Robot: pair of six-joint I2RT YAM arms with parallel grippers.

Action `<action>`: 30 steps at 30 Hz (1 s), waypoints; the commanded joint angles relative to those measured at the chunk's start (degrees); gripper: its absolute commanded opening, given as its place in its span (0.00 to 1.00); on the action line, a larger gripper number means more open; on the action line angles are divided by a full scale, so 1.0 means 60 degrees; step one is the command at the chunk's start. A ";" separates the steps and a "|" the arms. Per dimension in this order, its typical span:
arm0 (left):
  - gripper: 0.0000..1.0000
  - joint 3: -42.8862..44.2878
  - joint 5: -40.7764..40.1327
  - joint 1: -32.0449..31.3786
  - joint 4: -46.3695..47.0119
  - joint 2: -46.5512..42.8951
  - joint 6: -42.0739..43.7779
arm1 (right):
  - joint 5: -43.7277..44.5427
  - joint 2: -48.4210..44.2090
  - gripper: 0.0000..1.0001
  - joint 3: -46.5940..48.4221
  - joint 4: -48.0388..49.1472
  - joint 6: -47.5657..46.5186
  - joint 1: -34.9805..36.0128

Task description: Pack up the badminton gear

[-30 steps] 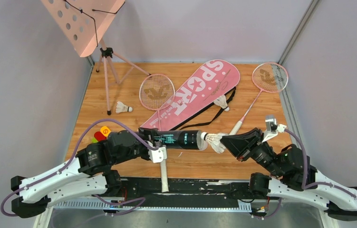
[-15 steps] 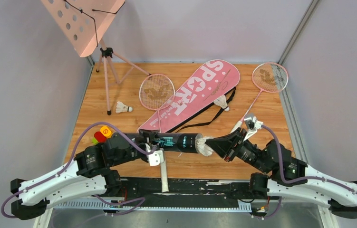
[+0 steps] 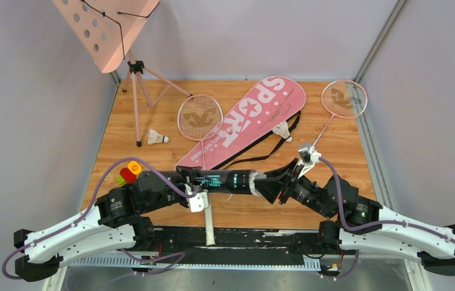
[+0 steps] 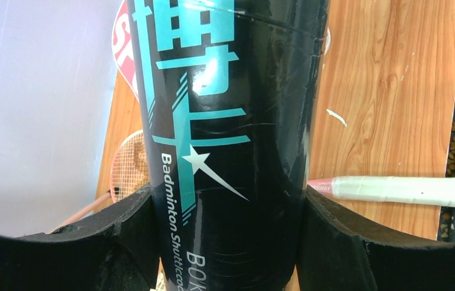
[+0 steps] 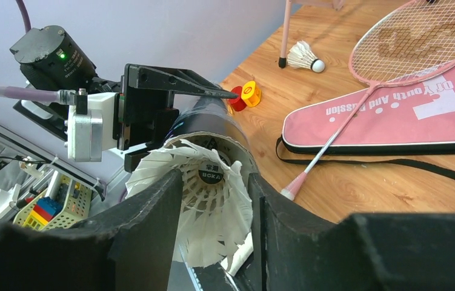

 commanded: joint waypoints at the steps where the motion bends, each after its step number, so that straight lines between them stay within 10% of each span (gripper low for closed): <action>1: 0.47 0.0084 0.0097 -0.0006 0.0753 -0.0372 0.0003 | 0.0317 -0.0003 0.48 0.0167 0.0248 -0.0231 -0.0018; 30: 0.47 -0.0181 0.0437 -0.0004 0.0727 -0.0974 0.0170 | -0.0606 0.2388 0.68 0.1535 0.0222 -0.1035 -0.0074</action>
